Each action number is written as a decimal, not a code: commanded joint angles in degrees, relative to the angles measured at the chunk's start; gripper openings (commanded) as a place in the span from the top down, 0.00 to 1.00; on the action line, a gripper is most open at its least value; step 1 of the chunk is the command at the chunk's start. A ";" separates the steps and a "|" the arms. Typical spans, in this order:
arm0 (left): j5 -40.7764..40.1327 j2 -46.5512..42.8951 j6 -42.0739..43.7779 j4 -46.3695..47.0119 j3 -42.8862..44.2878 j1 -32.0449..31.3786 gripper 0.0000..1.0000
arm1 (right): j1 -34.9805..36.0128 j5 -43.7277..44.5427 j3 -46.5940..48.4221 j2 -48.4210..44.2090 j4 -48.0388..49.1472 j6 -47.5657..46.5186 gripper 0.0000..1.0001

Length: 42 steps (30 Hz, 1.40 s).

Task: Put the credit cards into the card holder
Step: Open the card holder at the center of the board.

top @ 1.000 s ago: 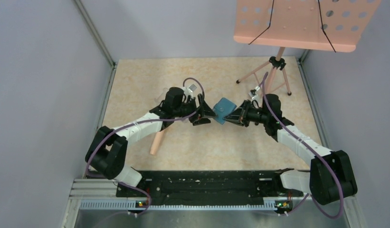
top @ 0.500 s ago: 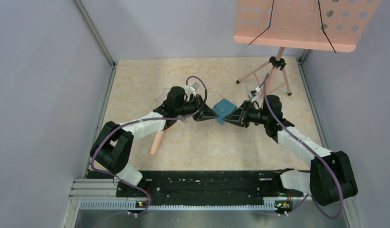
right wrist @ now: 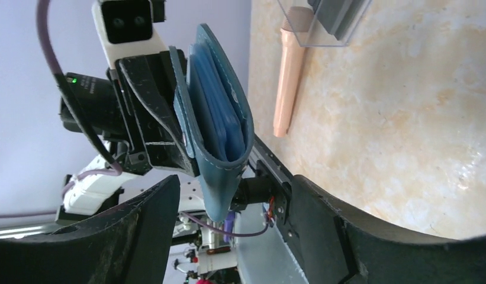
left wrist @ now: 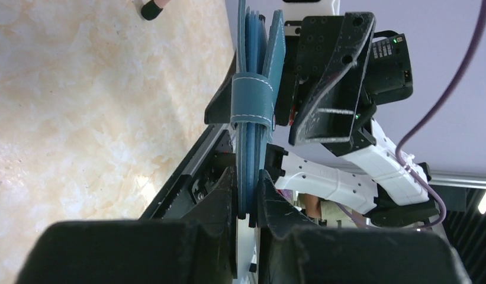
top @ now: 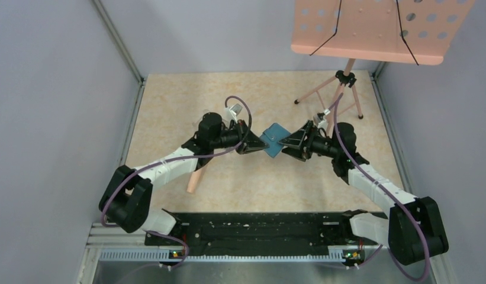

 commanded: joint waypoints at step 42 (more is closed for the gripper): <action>-38.68 9.25 45.46 -68.75 38.52 -19.77 0.29 | 6.73 1.79 14.33 7.23 -24.04 -15.13 1.00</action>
